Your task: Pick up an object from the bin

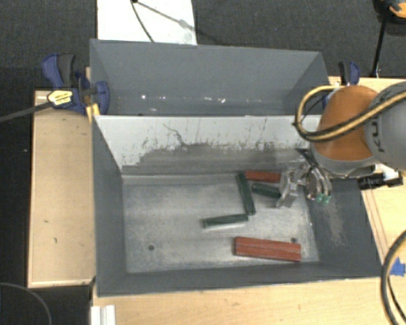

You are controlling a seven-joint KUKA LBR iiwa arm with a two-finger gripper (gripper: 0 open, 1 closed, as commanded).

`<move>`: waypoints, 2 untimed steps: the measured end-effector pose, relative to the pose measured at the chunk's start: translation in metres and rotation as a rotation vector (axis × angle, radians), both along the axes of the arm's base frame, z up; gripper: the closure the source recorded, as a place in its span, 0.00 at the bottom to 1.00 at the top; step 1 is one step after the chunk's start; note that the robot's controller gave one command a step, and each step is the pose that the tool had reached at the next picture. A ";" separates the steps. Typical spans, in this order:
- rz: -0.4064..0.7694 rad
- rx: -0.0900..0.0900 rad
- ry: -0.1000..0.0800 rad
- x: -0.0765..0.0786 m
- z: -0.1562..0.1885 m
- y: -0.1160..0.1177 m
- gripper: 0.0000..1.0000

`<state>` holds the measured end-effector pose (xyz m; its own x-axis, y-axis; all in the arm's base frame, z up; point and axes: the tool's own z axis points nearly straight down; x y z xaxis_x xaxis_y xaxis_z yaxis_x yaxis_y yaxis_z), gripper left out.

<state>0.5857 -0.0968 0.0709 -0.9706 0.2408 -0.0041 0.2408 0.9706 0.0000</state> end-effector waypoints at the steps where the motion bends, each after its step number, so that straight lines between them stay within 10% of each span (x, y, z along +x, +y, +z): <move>1: 0.001 0.000 0.000 0.000 0.000 0.000 1.00; 2: -0.058 0.001 0.001 0.004 0.137 -0.001 1.00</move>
Offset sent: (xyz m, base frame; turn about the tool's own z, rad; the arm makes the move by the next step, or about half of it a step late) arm 0.0032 -0.0012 0.1363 0.0602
